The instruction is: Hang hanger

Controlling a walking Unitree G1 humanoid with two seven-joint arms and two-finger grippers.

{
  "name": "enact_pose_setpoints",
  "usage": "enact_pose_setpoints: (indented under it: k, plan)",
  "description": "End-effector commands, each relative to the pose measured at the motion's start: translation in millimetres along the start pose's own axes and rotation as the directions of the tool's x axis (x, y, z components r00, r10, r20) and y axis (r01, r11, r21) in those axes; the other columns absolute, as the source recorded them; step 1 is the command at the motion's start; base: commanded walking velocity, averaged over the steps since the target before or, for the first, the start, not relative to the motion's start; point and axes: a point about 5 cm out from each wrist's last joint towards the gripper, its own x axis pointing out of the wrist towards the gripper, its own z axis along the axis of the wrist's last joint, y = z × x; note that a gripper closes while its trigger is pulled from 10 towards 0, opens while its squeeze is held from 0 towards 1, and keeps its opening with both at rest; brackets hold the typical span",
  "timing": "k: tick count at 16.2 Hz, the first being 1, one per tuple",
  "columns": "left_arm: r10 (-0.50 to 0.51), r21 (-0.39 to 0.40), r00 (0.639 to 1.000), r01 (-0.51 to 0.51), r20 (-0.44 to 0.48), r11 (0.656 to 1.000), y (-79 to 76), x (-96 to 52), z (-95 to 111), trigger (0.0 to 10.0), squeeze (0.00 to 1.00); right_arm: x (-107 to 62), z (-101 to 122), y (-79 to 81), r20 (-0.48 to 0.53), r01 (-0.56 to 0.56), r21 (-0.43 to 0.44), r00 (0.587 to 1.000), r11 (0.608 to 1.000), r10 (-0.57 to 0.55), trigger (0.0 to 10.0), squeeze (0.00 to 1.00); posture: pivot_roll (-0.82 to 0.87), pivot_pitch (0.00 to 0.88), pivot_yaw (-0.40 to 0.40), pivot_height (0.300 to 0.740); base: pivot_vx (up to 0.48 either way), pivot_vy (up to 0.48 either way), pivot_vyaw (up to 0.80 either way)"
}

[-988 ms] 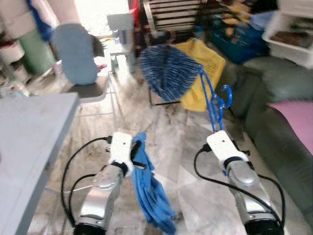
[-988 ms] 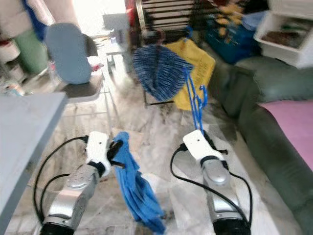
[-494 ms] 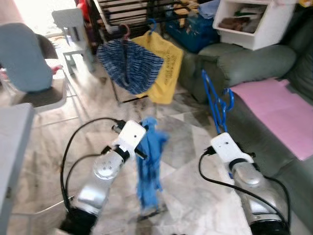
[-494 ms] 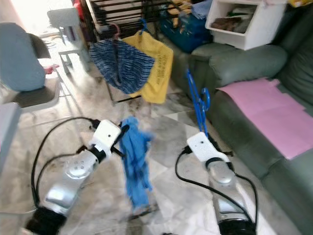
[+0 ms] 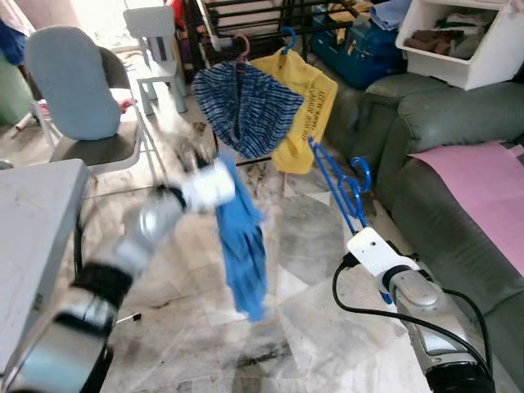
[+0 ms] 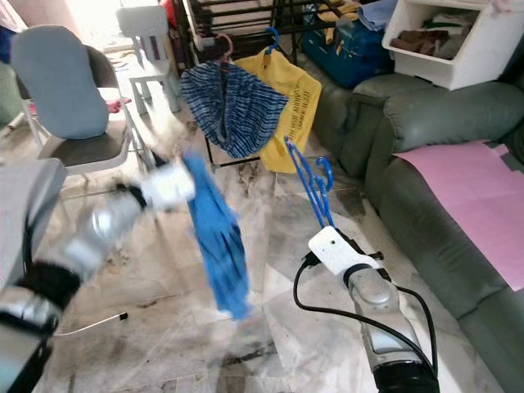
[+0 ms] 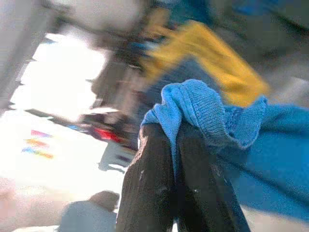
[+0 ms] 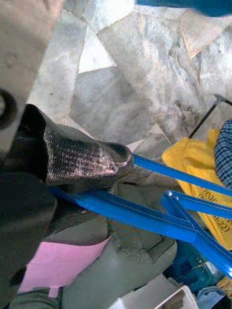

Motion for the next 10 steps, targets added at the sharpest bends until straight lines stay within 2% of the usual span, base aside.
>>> enact_pose_setpoints:
  k: [1, 2, 3, 4, 5, 6, 7, 8, 9, 10]
  plan:
    - [0.111, -0.070, 0.993, -0.113, -0.030, 0.991, 16.1, 1.2, -4, 10.0, 0.00, -1.1, 2, 1.7, 0.010, -0.013, -0.001, 1.000, 1.000, 0.013, 10.0, 0.00, -0.13, 0.000, 0.065, 0.740, 0.000, 0.000, 0.00]
    - [0.111, -0.070, 0.993, -0.113, -0.030, 0.991, 16.1, 1.2, -4, 10.0, 0.00, -1.1, 2, 1.7, 0.010, -0.013, -0.001, 1.000, 1.000, 0.013, 10.0, 0.00, -0.13, 0.000, 0.065, 0.740, 0.000, 0.000, 0.00]
    - [0.189, -0.200, 0.978, -0.203, -0.087, 0.959, 26.4, 2.9, -8, 10.0, 0.00, -1.2, 1, 2.5, 0.009, -0.013, 0.000, 1.000, 1.000, 0.013, 10.0, 0.00, -0.13, 0.000, 0.071, 0.740, 0.000, 0.000, 0.00]
    - [0.132, -0.559, 0.971, -0.223, -0.199, 0.798, 15.2, 5.4, -19, 10.0, 0.00, -0.4, 1, 5.4, 0.012, -0.019, 0.005, 1.000, 1.000, 0.019, 10.0, 0.00, -0.13, 0.000, 0.070, 0.740, 0.000, 0.000, 0.00]
    - [0.001, -0.638, 0.987, -0.105, -0.161, 0.762, -3.7, 5.8, -19, 10.0, 0.00, -0.1, 3, 7.5, 0.020, -0.040, 0.000, 0.999, 0.999, 0.040, 10.0, 0.00, -0.13, 0.000, 0.069, 0.740, 0.000, 0.000, 0.00]
    - [-0.110, -0.644, 0.989, 0.021, -0.098, 0.765, -18.5, 4.7, -15, 10.0, 0.00, 0.2, 5, 9.1, 0.026, -0.066, -0.010, 0.997, 0.998, 0.066, 10.0, 0.00, -0.13, 0.000, 0.069, 0.740, 0.000, 0.000, 0.00]
    - [-0.296, -0.400, 0.955, 0.281, 0.024, 0.872, -37.3, -1.1, -8, 10.0, 0.00, -0.2, 7, 9.6, 0.014, -0.140, -0.021, 0.990, 0.990, 0.140, 10.0, 0.00, -0.13, 0.000, 0.070, 0.740, 0.000, 0.000, 0.00]
    - [-0.368, -0.248, 0.928, 0.371, 0.061, 0.895, -43.4, -4.6, -6, 10.0, 0.00, -0.5, 7, 9.0, 0.002, -0.172, -0.019, 0.985, 0.985, 0.172, 10.0, 0.00, -0.13, 0.000, 0.071, 0.740, 0.000, 0.000, 0.00]
    - [-0.410, -0.030, 0.910, 0.413, 0.063, 0.910, -43.5, -6.8, -8, 10.0, 0.00, -1.0, 6, 7.8, -0.013, -0.199, -0.027, 0.980, 0.980, 0.199, 10.0, 0.00, -0.13, 0.000, 0.071, 0.740, 0.000, 0.000, 0.00]
    - [-0.418, 0.086, 0.906, 0.412, 0.068, 0.907, -37.8, -6.4, -9, 10.0, 0.00, -1.3, 5, 6.7, -0.023, -0.210, -0.029, 0.978, 0.977, 0.209, 10.0, 0.00, -0.13, 0.000, 0.072, 0.740, 0.000, 0.000, 0.00]
